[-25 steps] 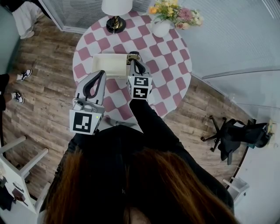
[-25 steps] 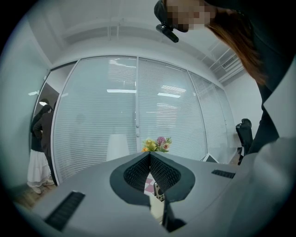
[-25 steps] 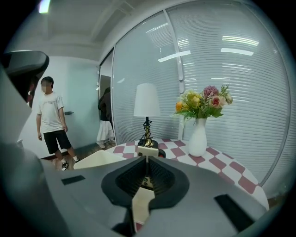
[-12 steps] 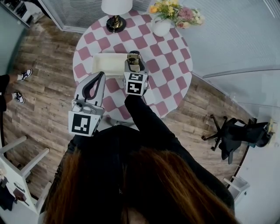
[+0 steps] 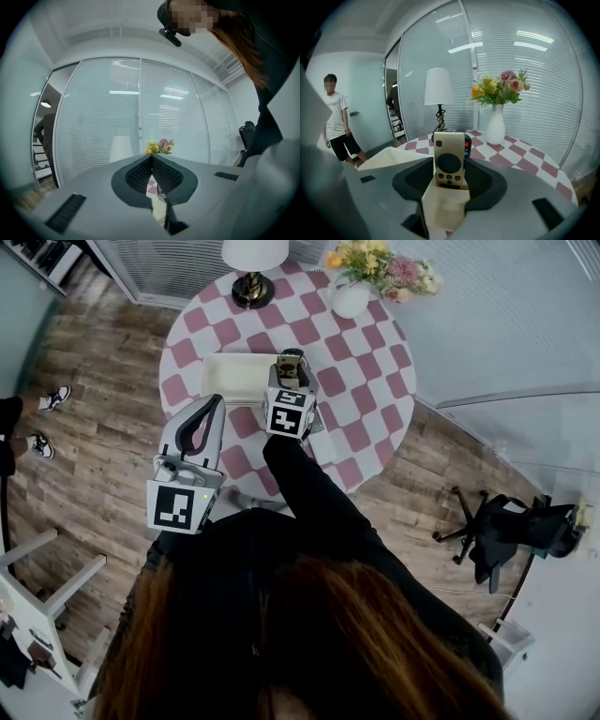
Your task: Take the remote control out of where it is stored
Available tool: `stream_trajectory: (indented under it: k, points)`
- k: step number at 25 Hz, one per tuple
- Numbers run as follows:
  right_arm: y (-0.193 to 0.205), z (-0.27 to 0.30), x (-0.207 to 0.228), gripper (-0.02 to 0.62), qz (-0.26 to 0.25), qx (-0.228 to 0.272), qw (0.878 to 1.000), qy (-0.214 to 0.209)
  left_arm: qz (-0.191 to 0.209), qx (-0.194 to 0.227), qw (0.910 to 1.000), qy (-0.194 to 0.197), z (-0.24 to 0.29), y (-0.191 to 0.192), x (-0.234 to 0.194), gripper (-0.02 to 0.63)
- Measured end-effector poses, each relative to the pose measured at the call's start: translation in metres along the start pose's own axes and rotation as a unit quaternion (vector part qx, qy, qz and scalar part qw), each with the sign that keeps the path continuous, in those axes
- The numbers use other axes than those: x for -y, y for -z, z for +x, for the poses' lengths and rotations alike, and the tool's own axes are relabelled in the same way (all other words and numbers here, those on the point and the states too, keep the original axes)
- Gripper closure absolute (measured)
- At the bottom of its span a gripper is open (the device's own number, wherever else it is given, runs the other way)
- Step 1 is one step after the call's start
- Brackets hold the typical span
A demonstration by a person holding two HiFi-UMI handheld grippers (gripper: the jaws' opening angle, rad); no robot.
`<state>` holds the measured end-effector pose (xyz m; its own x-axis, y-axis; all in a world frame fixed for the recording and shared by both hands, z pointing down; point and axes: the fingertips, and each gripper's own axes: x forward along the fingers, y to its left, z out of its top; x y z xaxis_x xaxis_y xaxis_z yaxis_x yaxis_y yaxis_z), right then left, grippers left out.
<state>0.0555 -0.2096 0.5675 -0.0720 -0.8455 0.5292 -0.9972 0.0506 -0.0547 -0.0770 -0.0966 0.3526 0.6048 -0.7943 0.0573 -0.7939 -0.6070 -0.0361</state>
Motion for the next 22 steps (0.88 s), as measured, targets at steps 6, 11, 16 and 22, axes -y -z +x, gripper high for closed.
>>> stream_trajectory:
  k: [6, 11, 16, 22]
  points:
    - [-0.001, 0.000, 0.001, 0.403, 0.008, 0.004, 1.000, -0.004, 0.000, 0.000, 1.0000, 0.000, -0.001, 0.000, -0.001, 0.597]
    - [-0.008, -0.006, 0.005, 0.405, 0.009, 0.023, 1.000, -0.008, -0.001, 0.002, 1.0000, 0.000, -0.001, -0.001, -0.001, 0.597]
    - [-0.013, -0.016, 0.005, 0.407, -0.006, 0.036, 0.999, -0.016, 0.000, 0.005, 1.0000, 0.003, -0.001, -0.003, 0.002, 0.597]
    - [-0.026, -0.032, 0.007, 0.407, -0.012, 0.051, 0.998, -0.033, -0.001, 0.005, 1.0000, 0.005, 0.002, -0.003, 0.005, 0.597]
